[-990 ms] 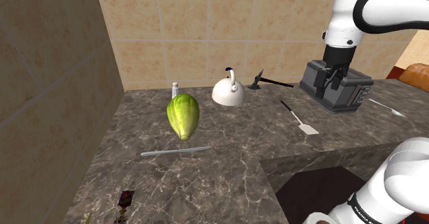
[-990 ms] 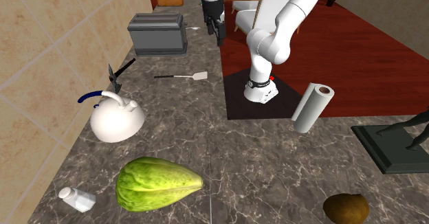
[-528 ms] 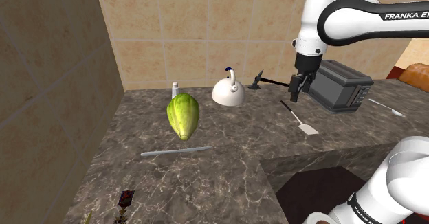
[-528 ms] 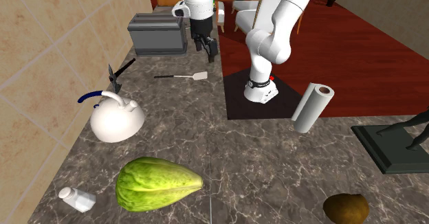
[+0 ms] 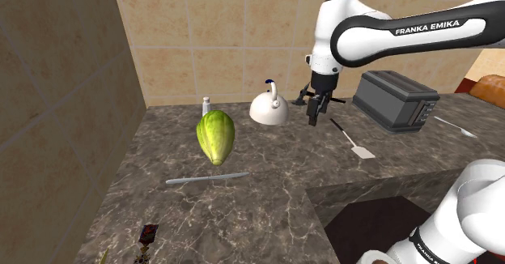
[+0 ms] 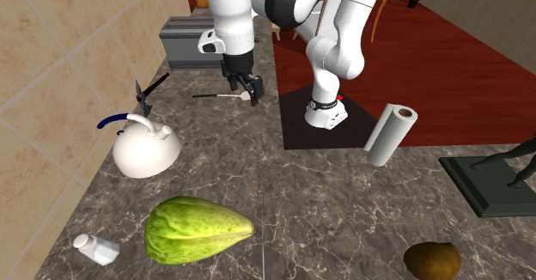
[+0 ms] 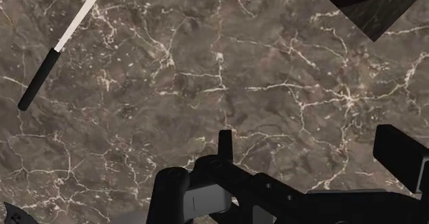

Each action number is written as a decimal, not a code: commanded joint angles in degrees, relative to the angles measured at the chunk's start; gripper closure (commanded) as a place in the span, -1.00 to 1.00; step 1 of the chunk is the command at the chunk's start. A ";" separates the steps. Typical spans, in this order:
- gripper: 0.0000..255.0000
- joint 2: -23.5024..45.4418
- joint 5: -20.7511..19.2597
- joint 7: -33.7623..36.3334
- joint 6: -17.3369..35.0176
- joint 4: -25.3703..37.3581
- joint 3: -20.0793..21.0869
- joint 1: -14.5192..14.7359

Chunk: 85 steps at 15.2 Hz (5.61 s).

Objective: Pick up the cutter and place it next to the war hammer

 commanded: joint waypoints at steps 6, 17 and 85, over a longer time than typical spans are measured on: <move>-1.00 11.62 0.51 -4.27 6.33 6.78 2.71 3.24; -1.00 29.32 -1.23 -9.52 11.63 21.25 7.68 8.40; 1.00 50.28 -6.55 -16.13 -3.37 59.31 13.41 18.72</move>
